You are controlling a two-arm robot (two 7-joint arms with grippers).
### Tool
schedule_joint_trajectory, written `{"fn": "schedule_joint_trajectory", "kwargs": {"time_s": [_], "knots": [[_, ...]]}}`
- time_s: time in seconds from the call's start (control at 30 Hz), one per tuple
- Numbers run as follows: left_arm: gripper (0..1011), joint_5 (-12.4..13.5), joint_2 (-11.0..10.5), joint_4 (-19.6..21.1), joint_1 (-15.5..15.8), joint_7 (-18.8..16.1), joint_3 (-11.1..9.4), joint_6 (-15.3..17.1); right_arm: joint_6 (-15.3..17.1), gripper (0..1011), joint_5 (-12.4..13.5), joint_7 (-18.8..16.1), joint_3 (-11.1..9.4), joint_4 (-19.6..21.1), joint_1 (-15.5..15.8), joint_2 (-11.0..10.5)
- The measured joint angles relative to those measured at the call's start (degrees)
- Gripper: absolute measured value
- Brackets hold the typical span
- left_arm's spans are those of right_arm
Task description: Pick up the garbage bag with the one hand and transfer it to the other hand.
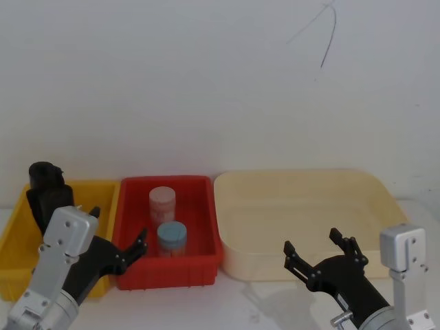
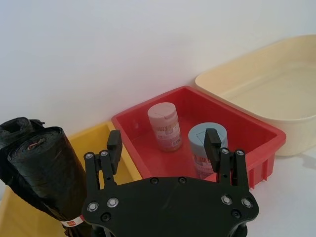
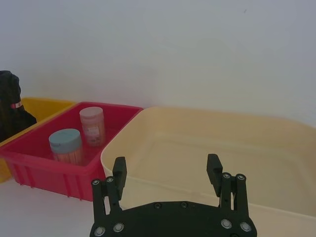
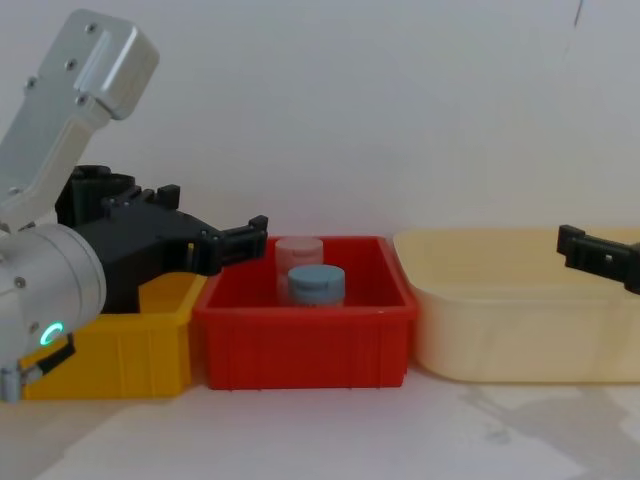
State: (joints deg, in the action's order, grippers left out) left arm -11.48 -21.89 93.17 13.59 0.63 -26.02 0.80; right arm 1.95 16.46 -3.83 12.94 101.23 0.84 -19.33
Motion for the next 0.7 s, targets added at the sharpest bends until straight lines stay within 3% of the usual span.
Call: {"fn": "schedule_joint_trajectory", "kwargs": {"time_s": [0.3,0.57,0.7], "knots": [[1002,-0.69,-0.1,0.26,1.06,1.66,0.12,2.09,2.02,1001,0.26,-0.45,0.0,1.05,-0.19,-0.06],[1001,-2.36,-0.84,4.77,1.41,2.51,1.65,6.93,8.5,1001,1.75,-1.22,-0.17,5.5,-1.22,-0.53],[1002,-3.72,-2.13,9.55,-0.23,2.55,3.83,9.97,13.08,1001,2.3,-1.28,0.39,8.53,-2.37,-0.5]]}}
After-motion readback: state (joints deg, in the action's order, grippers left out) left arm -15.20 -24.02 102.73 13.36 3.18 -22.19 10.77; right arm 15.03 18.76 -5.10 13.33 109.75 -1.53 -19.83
